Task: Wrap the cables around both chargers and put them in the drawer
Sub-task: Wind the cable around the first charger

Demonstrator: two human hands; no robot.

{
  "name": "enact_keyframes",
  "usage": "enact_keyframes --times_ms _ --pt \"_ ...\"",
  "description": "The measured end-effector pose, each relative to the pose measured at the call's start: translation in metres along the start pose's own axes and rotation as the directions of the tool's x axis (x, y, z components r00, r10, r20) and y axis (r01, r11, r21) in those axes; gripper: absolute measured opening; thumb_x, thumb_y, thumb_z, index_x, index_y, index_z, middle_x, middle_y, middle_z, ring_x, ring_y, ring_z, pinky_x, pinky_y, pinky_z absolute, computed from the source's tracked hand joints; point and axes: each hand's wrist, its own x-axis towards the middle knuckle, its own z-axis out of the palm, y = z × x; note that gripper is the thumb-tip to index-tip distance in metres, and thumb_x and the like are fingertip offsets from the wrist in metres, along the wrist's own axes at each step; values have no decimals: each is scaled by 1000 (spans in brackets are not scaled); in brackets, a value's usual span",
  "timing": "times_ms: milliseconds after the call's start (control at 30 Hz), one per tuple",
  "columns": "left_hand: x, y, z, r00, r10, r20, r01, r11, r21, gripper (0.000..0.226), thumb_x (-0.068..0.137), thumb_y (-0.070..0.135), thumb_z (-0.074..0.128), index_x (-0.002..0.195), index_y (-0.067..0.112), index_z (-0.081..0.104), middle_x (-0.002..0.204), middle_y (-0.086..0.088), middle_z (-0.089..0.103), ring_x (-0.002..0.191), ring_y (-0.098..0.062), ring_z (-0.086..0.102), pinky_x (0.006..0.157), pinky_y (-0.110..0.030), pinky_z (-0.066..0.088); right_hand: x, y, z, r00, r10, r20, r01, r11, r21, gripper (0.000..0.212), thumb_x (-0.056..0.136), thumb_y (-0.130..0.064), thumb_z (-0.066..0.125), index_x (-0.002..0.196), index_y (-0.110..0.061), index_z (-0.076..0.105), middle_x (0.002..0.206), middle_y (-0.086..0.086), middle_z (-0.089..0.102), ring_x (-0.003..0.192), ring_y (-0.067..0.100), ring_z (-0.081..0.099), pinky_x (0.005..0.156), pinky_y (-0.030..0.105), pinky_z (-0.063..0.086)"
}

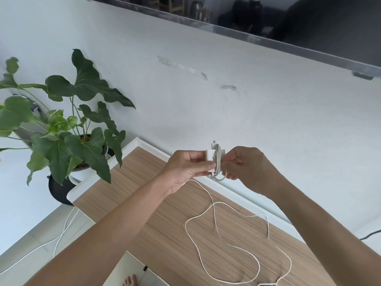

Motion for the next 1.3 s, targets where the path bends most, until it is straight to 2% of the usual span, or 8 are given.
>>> enact_keyframes --times_ms 233,400,633,833,967,1100,1200,1300 --pt "4 -5 -5 998 1 -57 -7 995 -95 31 81 6 78 112 5 77 108 -17 78 97 -25 76 93 -37 61 -5 2 5 999 -34 -29 35 999 20 19 92 -14 74 104 -28 75 86 0 73 75 25 72 80 46 58" --pt "4 -7 -5 999 2 -49 -6 996 -90 27 85 -2 75 112 3 76 105 -15 79 95 -24 77 85 -31 62 -7 -4 8 997 -24 -80 32 995 92 28 89 -16 78 79 -42 80 79 7 76 74 32 71 78 53 57" --pt "5 -7 -3 999 23 -42 -25 999 -44 25 86 -3 75 110 4 77 106 -17 77 94 -24 76 88 -33 61 -2 1 11 994 30 -108 9 941 339 20 81 4 81 94 -9 72 79 7 78 67 18 74 69 30 60" --pt "0 -8 -5 998 11 58 -12 1000 26 34 91 0 71 125 5 71 115 -8 77 106 -19 74 92 -28 58 6 7 6 988 23 -155 30 943 331 15 81 4 81 89 -4 70 85 17 78 66 18 73 67 23 62" --pt "1 -12 -8 999 12 40 -14 998 61 36 88 0 75 123 11 74 120 -13 76 115 -30 71 104 -40 54 11 11 4 994 20 -111 20 938 346 14 82 6 80 90 1 69 88 23 76 66 18 71 69 25 60" --pt "2 -15 -10 1000 4 -2 -4 997 78 35 84 0 78 118 12 76 114 -15 78 107 -27 74 104 -44 54 11 12 9 996 -18 -93 44 956 289 17 87 -7 79 101 -11 70 79 6 73 67 18 70 73 31 58" --pt "1 -14 -9 1000 19 12 -20 994 108 35 84 -1 78 117 12 77 112 -13 78 102 -22 74 98 -36 56 10 6 12 990 -81 -115 91 992 90 24 85 -22 82 106 -30 71 85 -6 69 67 15 69 60 15 47" --pt "1 -14 -9 999 23 27 -26 990 135 37 84 -1 78 119 10 76 113 -14 78 102 -19 73 95 -30 57 16 5 14 971 -173 -167 157 982 -109 21 83 -32 84 102 -33 77 91 -8 63 67 8 66 59 10 42"
